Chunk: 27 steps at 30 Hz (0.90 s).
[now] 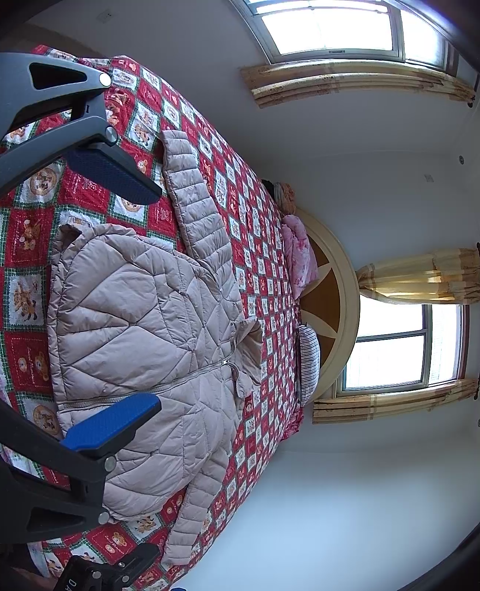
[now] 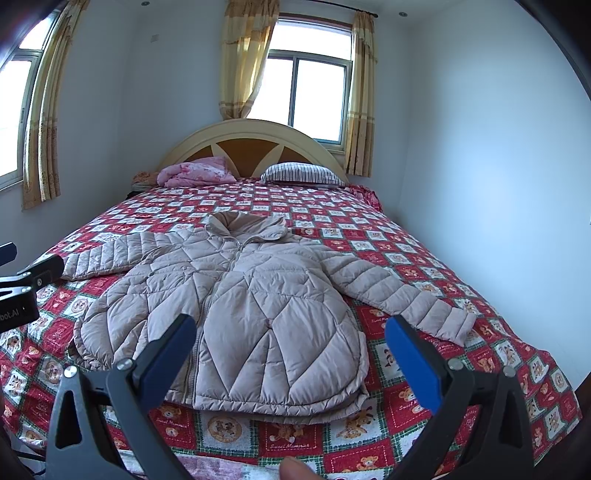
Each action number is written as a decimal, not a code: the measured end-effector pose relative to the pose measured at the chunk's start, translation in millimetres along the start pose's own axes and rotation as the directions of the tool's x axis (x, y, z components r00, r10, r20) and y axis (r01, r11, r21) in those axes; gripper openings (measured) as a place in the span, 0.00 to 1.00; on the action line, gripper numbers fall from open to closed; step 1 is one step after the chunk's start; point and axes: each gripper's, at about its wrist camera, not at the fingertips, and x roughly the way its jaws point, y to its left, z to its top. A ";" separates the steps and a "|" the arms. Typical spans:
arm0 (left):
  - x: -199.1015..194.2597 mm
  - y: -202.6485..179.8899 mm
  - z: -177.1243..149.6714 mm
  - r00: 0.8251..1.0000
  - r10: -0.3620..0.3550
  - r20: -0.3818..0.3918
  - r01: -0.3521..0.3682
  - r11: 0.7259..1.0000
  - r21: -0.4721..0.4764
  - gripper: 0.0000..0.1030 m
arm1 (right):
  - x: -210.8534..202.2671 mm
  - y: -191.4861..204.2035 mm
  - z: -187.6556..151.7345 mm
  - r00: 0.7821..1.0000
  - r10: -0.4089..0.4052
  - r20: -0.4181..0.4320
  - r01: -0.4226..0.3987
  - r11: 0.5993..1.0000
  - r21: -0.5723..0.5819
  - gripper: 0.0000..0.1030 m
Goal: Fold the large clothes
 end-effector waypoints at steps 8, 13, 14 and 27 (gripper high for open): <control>2.2 0.3 -2.1 1.000 0.004 -0.006 -0.004 1.000 0.001 0.99 | 0.4 -0.4 0.2 1.000 -0.002 -0.002 0.002 1.000 0.002 1.00; 2.7 0.8 -2.2 1.000 0.004 -0.006 -0.004 1.000 0.002 0.99 | 0.7 -1.2 0.4 1.000 -0.002 -0.003 0.002 1.000 0.002 1.00; 2.4 0.4 -1.8 1.000 0.002 -0.007 -0.002 1.000 0.002 0.99 | 0.7 -1.3 0.3 1.000 -0.001 -0.003 0.001 1.000 0.003 1.00; 7.2 1.1 -3.7 1.000 0.005 -0.015 -0.005 1.000 0.002 0.99 | 5.1 -2.3 -1.3 1.000 0.020 -0.014 -0.020 1.000 0.007 1.00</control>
